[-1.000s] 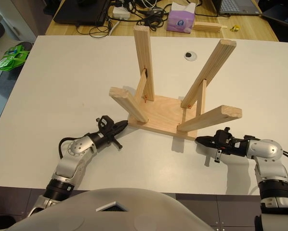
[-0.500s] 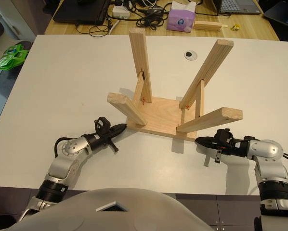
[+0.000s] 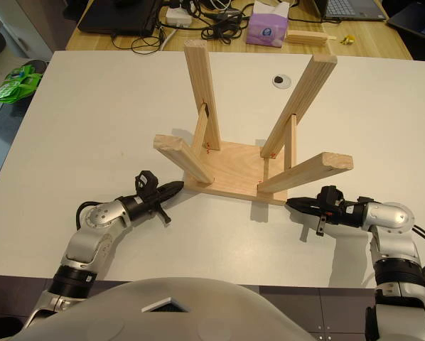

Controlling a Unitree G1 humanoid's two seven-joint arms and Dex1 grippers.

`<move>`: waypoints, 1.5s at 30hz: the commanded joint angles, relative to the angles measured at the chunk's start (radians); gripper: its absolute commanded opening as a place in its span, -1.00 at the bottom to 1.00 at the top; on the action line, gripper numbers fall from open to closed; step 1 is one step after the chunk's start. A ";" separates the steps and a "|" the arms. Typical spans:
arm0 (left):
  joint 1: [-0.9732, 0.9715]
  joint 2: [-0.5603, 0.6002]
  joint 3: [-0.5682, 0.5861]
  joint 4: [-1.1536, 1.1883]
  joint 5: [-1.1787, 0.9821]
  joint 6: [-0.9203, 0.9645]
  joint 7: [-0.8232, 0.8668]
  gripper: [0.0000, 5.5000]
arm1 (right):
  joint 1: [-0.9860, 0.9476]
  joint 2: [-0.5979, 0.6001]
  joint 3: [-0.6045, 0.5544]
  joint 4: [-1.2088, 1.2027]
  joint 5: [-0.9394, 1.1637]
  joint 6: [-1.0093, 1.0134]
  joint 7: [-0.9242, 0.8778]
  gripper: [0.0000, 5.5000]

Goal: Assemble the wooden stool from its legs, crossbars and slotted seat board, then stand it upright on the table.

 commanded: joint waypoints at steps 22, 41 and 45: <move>-0.051 -0.066 0.055 -0.107 -0.161 0.109 0.002 -0.99 | -0.026 0.037 -0.094 -0.208 0.134 0.265 0.027 -1.00; -0.116 -0.118 0.156 -0.169 -0.313 0.215 0.073 -0.99 | -0.021 0.064 -0.145 -0.384 0.221 0.478 -0.014 -1.00; -0.116 -0.120 0.159 -0.173 -0.323 0.226 0.079 -0.99 | -0.013 0.072 -0.150 -0.434 0.240 0.510 -0.031 -1.00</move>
